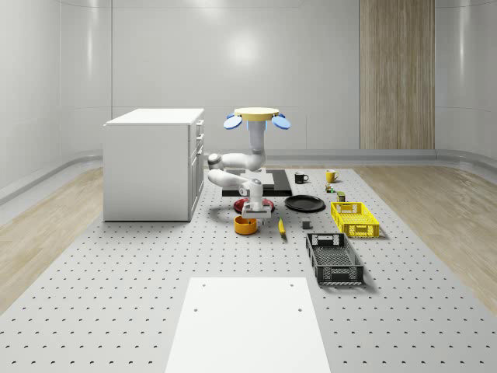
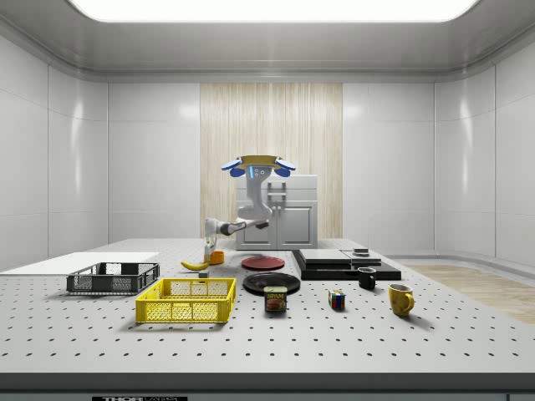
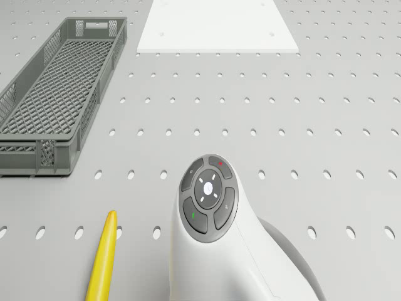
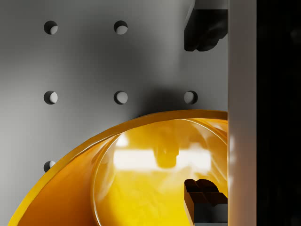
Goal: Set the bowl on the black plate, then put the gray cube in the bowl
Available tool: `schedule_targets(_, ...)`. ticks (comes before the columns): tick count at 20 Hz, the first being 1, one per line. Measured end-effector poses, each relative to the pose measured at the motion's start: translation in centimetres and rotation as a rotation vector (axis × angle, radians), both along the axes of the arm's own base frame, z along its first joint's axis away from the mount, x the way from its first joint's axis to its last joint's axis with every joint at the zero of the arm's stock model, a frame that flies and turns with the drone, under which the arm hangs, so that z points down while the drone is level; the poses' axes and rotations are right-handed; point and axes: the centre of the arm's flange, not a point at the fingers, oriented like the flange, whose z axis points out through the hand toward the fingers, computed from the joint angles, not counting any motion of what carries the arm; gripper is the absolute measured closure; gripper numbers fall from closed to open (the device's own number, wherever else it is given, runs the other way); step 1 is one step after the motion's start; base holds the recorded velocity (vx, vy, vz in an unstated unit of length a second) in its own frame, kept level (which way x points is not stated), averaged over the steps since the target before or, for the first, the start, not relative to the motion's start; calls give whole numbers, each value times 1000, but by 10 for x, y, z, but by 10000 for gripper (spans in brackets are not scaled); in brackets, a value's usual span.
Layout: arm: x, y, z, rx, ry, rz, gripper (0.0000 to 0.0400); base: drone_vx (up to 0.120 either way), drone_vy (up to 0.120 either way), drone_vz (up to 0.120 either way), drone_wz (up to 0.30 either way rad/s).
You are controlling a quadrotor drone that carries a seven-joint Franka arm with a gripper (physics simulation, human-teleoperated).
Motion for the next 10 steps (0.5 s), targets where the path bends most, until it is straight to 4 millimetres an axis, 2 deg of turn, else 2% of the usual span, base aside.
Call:
schedule_targets(2,0,0,0,0,0,0,146,0,0,0,0)
schedule_targets(4,0,0,1,0,0,0,206,0,0,0,0)
schedule_targets(7,0,0,1,0,0,0,256,0,0,0,0)
schedule_targets(10,0,0,0,0,0,0,279,0,0,0,0)
